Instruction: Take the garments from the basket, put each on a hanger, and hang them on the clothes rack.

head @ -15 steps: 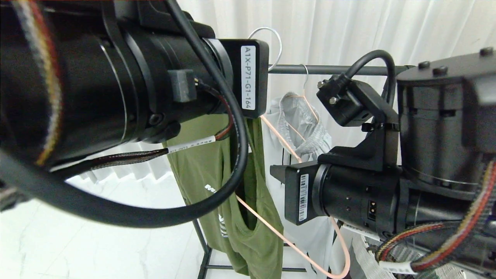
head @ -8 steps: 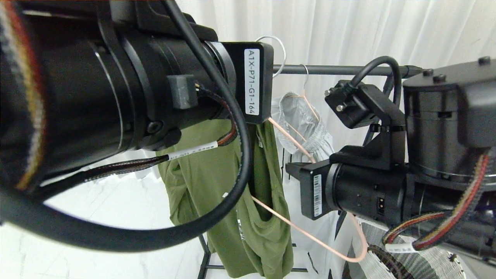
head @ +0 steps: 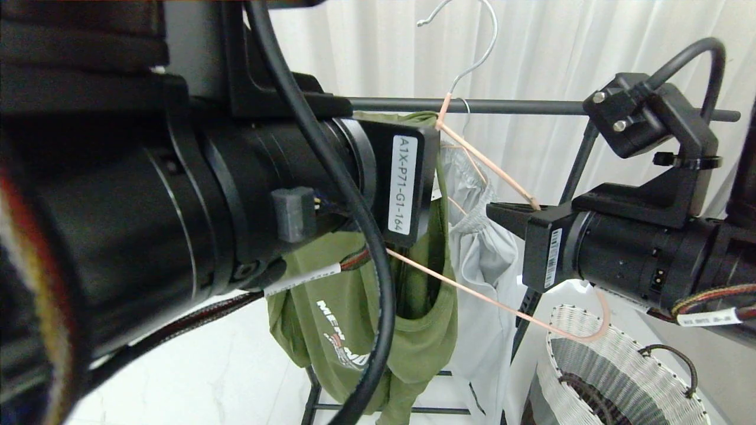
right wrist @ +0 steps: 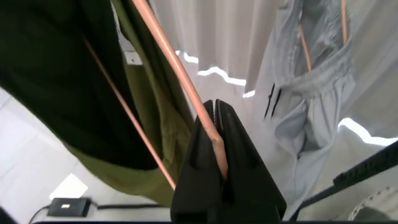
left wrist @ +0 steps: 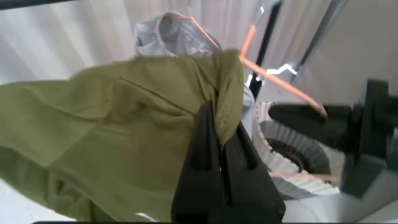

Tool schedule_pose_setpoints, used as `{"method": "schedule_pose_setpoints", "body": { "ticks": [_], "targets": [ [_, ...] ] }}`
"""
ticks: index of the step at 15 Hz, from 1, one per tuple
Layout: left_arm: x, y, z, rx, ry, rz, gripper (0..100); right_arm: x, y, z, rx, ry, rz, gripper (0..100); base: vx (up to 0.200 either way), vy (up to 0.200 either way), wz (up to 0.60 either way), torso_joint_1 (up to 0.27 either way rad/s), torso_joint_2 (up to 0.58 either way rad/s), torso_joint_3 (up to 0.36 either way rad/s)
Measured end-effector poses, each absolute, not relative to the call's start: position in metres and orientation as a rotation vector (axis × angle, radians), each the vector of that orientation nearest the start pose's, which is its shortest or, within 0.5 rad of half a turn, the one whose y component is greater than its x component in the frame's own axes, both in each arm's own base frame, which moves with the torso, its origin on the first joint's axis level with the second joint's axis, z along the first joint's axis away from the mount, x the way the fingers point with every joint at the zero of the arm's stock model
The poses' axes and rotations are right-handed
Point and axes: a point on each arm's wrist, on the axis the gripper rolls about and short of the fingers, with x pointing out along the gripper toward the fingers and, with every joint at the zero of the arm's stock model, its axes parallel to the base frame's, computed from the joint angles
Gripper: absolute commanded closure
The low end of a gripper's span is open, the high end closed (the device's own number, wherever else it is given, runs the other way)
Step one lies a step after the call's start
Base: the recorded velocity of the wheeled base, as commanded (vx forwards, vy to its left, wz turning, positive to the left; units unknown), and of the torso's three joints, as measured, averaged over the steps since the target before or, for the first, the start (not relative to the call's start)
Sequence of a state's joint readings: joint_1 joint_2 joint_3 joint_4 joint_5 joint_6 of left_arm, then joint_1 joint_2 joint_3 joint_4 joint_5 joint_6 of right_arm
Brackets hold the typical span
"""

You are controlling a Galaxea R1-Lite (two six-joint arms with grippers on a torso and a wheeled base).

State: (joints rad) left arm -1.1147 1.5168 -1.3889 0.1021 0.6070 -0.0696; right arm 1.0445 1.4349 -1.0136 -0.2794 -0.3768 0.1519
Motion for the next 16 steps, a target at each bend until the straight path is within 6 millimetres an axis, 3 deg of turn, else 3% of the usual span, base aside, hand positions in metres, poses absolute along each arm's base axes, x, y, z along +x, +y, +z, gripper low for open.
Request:
{"method": "schedule_pose_setpoints", "body": {
  "ticks": [2, 3, 9, 13, 16],
  "targets": [
    [0.126, -0.231, 0.323, 0.128, 0.184, -0.503, 100, 0.132, 0.21, 0.28, 0.042, 0.134, 0.66, 100, 0.0, 0.0, 0.0, 0.0, 0.0, 0.0],
    [0.125, -0.231, 0.322, 0.131, 0.187, -0.505, 0, 0.132, 0.209, 0.28, 0.028, 0.13, 0.659, 100, 0.0, 0.0, 0.0, 0.0, 0.0, 0.0],
    [0.118, -0.217, 0.317, 0.163, 0.188, -0.508, 0, 0.128, 0.202, 0.286, -0.017, 0.09, 0.663, 100, 0.0, 0.0, 0.0, 0.0, 0.0, 0.0],
    [0.12, -0.175, 0.31, 0.441, 0.137, -0.456, 0, 0.126, 0.195, 0.285, -0.071, 0.071, 0.67, 100, 0.0, 0.0, 0.0, 0.0, 0.0, 0.0],
    [0.124, -0.146, 0.32, 0.596, 0.031, -0.501, 0, 0.124, 0.193, 0.284, -0.111, 0.057, 0.689, 100, 0.0, 0.0, 0.0, 0.0, 0.0, 0.0]
  ]
}}
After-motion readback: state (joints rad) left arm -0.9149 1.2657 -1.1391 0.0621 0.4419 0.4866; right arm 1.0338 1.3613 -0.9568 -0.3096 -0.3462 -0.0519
